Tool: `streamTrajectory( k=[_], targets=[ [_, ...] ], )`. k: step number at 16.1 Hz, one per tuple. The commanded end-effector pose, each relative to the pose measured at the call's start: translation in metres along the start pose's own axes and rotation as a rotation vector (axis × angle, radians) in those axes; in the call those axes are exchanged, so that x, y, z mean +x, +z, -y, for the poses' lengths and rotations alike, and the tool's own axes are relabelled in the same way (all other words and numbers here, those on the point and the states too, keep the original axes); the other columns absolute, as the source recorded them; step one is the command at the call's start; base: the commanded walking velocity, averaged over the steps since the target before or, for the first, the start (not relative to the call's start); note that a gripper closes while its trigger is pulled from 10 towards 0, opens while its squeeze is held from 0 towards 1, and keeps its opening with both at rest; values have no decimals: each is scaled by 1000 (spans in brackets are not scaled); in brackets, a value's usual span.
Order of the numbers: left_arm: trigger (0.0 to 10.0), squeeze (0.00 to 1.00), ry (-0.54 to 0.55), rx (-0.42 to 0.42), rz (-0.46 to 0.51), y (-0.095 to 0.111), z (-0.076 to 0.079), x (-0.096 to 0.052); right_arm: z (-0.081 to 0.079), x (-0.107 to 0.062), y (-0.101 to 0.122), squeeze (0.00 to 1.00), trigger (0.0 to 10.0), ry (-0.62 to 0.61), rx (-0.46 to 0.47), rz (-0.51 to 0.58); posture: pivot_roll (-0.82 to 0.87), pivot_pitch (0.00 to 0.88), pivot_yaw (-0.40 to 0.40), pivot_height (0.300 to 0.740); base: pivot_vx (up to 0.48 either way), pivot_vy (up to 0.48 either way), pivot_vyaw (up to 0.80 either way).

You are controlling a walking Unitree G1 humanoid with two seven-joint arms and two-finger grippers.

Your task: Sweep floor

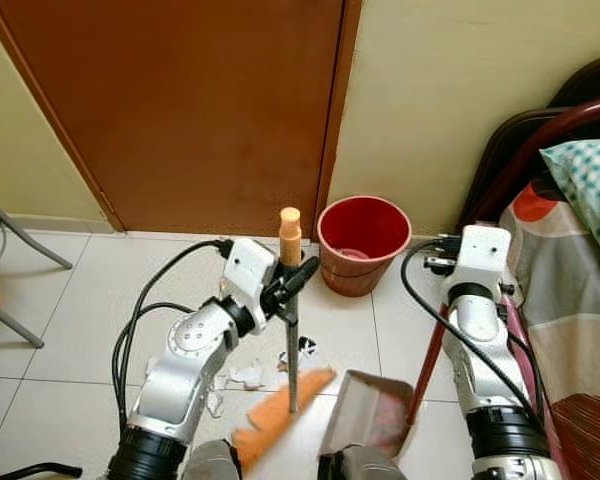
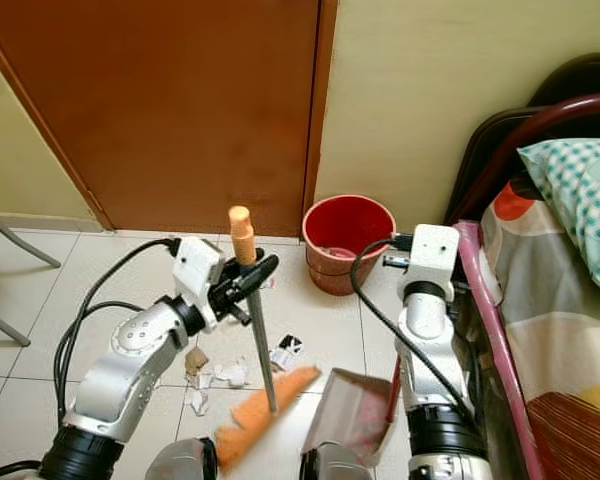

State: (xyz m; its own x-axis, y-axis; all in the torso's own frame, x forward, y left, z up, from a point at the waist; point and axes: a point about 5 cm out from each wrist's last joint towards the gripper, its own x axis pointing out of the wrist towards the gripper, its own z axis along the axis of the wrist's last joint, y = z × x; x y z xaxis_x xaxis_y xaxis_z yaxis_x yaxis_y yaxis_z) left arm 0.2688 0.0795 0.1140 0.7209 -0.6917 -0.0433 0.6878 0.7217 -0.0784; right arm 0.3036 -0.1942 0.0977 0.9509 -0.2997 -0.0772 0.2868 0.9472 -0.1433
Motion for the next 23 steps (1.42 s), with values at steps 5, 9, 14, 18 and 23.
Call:
streamTrajectory(
  k=[5, 9, 14, 18, 23],
  targets=[
    [10000, 0, 150, -189, 249, 40, -24, 1, -1, 3, 3, 0, 10000, 24, -14, 19, -11, 161, -58, 740, 0, 0, 0],
    [10000, 0, 435, -82, 368, 71, -83, -20, -3, 4, 3, 0, 10000, 39, -17, 19, -11, 161, -58, 740, 0, 0, 0],
    [10000, 0, 593, 100, 387, 91, -110, -44, -4, 3, 2, 0, 10000, 61, -21, 18, -3, 167, -59, 740, 0, 0, 0],
    [10000, 0, 485, 81, 211, 47, -89, -39, -14, 4, 6, 0, 10000, 112, 28, 41, 7, 172, -59, 740, 0, 0, 0],
    [10000, 0, 326, 39, 210, 42, -58, -19, -55, 10, 16, 0, 10000, 258, 100, 46, 14, 178, -64, 740, 0, 0, 0]
  ],
)
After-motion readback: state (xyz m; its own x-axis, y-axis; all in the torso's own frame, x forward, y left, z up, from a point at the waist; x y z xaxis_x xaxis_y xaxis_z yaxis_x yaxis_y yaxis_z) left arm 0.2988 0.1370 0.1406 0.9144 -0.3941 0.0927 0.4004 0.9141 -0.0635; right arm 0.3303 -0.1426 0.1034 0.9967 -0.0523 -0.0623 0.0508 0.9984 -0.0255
